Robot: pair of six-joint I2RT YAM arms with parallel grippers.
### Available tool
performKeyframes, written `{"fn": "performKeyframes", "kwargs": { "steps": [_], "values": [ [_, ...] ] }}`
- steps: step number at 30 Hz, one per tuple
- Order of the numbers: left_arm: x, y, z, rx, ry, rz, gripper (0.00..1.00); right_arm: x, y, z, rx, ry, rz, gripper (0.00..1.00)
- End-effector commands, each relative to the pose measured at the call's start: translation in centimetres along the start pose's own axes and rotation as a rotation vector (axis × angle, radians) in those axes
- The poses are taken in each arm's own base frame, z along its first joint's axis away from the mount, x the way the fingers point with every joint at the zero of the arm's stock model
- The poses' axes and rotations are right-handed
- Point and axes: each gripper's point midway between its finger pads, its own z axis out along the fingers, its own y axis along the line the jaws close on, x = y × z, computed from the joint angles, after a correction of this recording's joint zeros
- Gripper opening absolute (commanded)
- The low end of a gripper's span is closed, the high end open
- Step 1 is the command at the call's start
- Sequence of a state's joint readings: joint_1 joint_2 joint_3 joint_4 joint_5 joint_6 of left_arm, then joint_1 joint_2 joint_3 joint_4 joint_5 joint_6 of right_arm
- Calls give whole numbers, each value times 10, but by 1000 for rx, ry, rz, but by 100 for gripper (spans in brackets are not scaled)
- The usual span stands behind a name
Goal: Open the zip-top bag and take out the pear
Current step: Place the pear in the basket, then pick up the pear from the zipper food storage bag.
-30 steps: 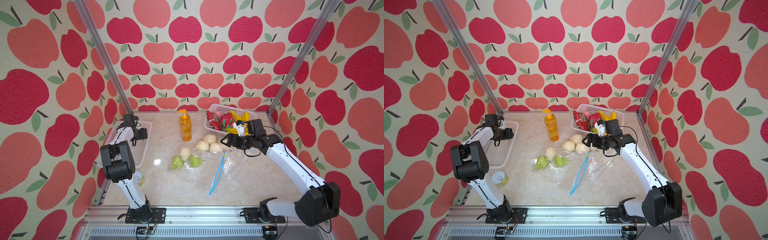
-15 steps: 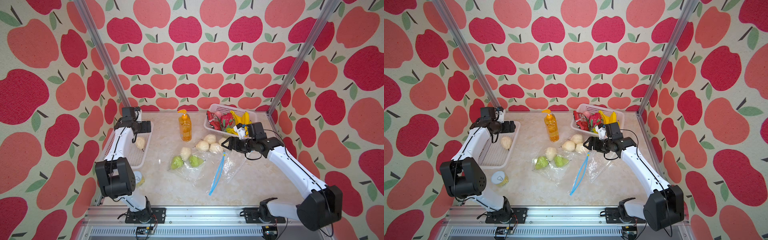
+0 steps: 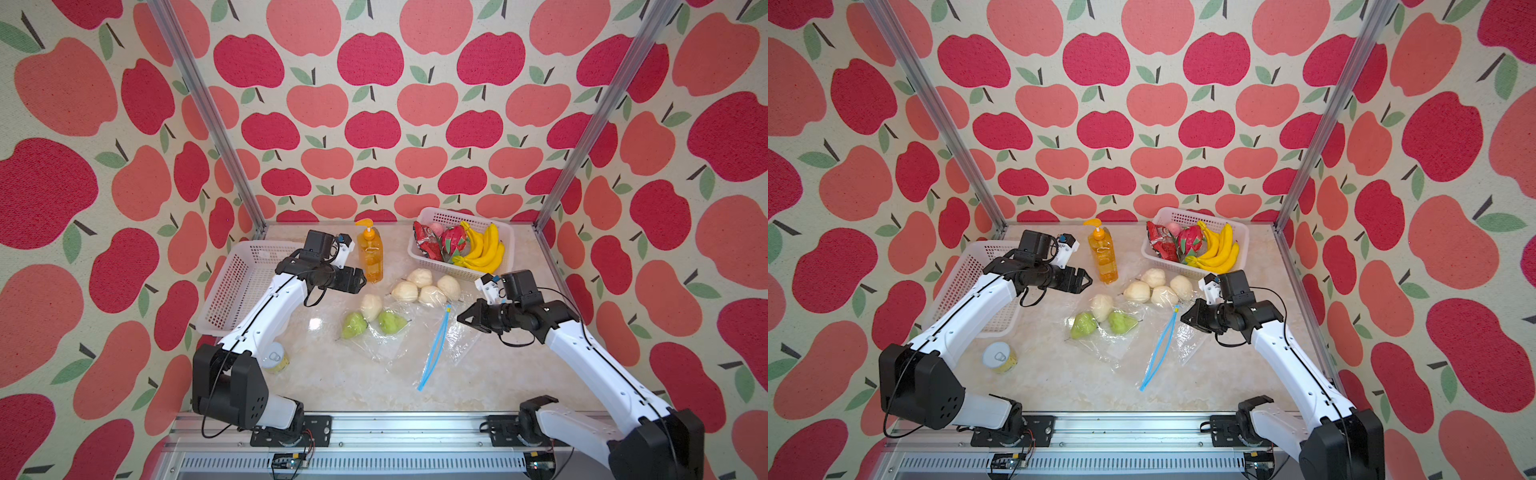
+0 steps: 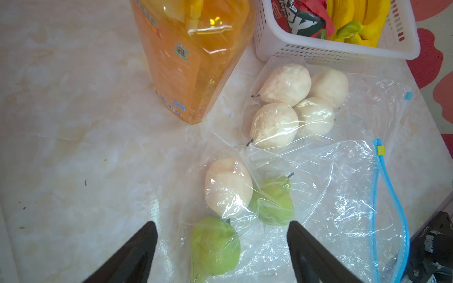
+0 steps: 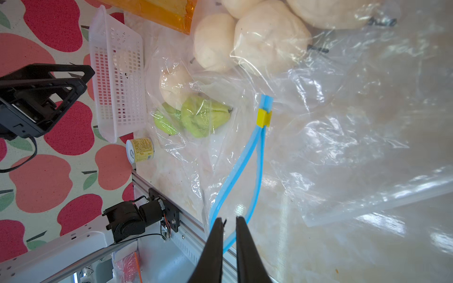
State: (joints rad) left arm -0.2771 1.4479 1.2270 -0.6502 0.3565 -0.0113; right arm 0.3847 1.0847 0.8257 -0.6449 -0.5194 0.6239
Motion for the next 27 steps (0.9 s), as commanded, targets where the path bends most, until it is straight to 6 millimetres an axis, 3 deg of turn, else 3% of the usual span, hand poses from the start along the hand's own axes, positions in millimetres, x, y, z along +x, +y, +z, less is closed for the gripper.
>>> {"fn": "performKeyframes", "kwargs": {
  "steps": [1,11,20,23,27],
  "values": [
    [17,3,11,5,61,-71,87,15,5,10,-40,49,51,13],
    [43,0,27,52,118,-102,91,29,0,47,-7,81,112,12],
    [50,-31,22,162,123,-45,83,24,-2,62,7,49,135,15],
    [50,-53,18,236,119,-24,75,22,2,68,1,39,123,26],
    [54,-86,23,363,137,-32,60,21,1,76,10,25,115,59]
  ]
}}
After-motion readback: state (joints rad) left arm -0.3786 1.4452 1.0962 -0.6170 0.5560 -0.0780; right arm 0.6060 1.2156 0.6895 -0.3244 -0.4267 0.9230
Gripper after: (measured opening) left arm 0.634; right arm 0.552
